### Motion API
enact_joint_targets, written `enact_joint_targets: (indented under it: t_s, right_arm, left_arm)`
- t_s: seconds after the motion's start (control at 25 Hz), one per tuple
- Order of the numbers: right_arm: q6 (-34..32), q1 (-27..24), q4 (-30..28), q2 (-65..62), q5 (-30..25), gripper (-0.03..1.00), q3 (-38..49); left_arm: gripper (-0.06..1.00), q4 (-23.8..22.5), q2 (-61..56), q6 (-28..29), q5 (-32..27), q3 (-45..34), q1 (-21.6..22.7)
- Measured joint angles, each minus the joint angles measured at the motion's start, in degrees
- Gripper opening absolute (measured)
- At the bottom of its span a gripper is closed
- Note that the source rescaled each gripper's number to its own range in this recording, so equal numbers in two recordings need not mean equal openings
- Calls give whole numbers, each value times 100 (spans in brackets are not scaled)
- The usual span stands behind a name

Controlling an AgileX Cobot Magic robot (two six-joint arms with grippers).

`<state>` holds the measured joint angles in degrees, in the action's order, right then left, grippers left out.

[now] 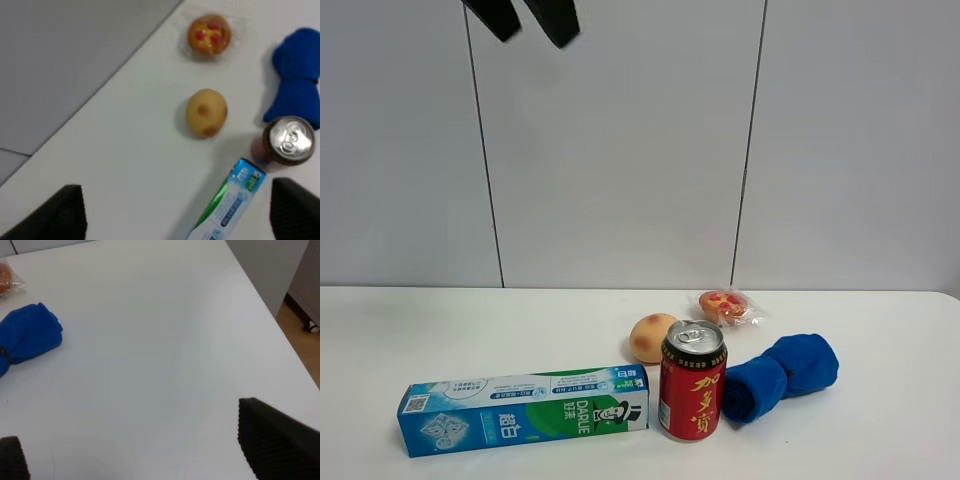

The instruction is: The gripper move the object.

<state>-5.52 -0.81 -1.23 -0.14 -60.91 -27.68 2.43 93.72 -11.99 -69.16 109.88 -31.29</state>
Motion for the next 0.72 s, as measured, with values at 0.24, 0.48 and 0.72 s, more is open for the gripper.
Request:
enact_joint_targets:
  t_s: [0.24, 0.48, 0.72]
  right_arm:
    - [0, 0, 0, 0, 0, 100, 0]
    - [0, 0, 0, 0, 0, 100, 0]
    - [0, 0, 0, 0, 0, 100, 0]
  left_arm:
    - [28, -126, -1179, 618, -23, -545, 917]
    - [44, -441, -2603, 696, -25, -1824, 1775]
    - [48, -657, -4356, 944, -30, -3294, 2402]
